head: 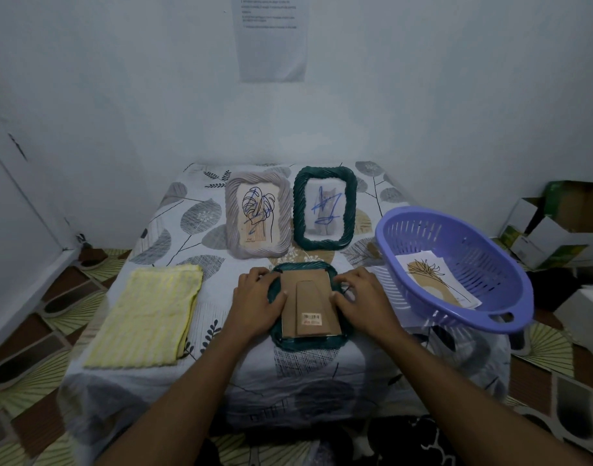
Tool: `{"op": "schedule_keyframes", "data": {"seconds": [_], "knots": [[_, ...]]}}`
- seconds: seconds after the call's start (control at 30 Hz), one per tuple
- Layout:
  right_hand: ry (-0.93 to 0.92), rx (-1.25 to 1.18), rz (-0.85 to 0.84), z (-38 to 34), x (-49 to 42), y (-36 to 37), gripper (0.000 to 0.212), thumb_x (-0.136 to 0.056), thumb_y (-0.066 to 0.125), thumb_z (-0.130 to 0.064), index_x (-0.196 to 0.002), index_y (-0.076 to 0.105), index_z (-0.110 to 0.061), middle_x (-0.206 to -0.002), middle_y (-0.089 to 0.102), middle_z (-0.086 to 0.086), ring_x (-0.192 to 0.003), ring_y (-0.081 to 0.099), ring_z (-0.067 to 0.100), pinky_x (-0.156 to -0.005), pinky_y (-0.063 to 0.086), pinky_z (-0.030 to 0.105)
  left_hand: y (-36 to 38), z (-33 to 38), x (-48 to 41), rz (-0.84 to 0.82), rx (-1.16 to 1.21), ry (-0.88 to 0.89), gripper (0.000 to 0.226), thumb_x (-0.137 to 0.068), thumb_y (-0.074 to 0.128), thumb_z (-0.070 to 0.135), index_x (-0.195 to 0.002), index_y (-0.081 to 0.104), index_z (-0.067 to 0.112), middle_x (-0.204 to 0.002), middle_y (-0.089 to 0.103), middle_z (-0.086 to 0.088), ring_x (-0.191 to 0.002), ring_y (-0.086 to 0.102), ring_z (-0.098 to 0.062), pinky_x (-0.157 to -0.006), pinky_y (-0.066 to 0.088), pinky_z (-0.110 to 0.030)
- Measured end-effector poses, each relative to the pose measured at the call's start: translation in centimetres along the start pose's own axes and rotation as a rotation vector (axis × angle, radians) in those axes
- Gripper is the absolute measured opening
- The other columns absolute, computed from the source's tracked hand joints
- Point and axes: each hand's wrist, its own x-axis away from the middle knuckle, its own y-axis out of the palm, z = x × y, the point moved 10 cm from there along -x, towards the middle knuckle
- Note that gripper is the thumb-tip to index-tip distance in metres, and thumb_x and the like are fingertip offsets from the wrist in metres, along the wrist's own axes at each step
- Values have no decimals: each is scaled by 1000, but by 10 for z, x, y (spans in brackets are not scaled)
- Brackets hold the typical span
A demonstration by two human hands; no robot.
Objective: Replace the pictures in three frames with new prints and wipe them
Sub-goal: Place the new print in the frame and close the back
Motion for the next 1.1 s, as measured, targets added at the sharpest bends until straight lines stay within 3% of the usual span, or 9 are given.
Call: {"op": "schedule_keyframes", "data": {"seconds": [0.2,0.3,0.43,0.57,0.67,0.77,0.83,1.0,1.1], "knots": [[-57,5,33,-3,43,-9,12,-87,66,-28,-96,70,-21,-96,50,-9,-96,45,10,-81,32,21,-2,9,47,86,43,57,19,-85,64,28,-98,58,15,-108,54,-2,-100,45,-19,-81,35,-26],[-47,15,62,-4,62,-11,8,-85,69,-27,-88,69,-20,-94,53,-7,-93,46,9,-79,32,20,-8,15,69,142,71,59,21,-82,68,27,-84,51,16,-89,53,3,-87,46,-16,-69,32,-25],[-34,35,105,-7,75,-12,11,-81,73,-27,-84,67,-18,-91,58,-4,-87,49,11,-75,36,22,-13,20,81,194,82,6,25,-79,73,27,-75,50,18,-79,56,3,-79,50,-16,-62,32,-25],[-18,-9,162,-4,81,-12,10,-79,75,-27,-82,68,-20,-90,64,-4,-87,56,16,-77,46,34,-9,12,82,207,136,-104,26,-78,76,30,-67,54,19,-98,70,-8,-90,62,-22,-65,39,-24],[-13,-25,192,-2,85,-10,9,-80,75,-28,-84,72,-20,-95,67,-4,-90,58,17,-81,48,37,-10,10,84,219,182,-132,22,-76,78,30,-73,63,15,-114,68,-9,-98,63,-22,-76,46,-26],[-36,-26,199,-4,85,-10,8,-80,76,-26,-85,75,-20,-97,69,-3,-91,60,19,-80,50,40,-10,13,84,217,182,-76,29,-78,77,33,-100,69,17,-109,70,-3,-98,63,-18,-81,51,-29],[-44,-36,187,-3,84,-9,8,-80,76,-26,-86,75,-22,-96,69,-5,-90,59,18,-81,50,42,-6,16,80,177,150,-25,33,-81,73,35,-112,69,22,-118,67,-3,-104,61,-20,-85,51,-33],[-51,-43,161,-2,84,-7,7,-81,75,-26,-87,76,-23,-97,67,-6,-91,58,18,-81,49,43,-3,19,77,115,28,-22,27,-87,65,39,-109,73,25,-136,56,-5,-117,53,-23,-90,47,-34],[-72,-20,165,-3,85,-6,7,-82,74,-26,-88,76,-24,-97,67,-6,-90,58,19,-78,49,43,-5,20,79,129,48,-14,29,-86,66,38,-110,72,23,-133,58,-6,-115,54,-23,-91,46,-34]]}}
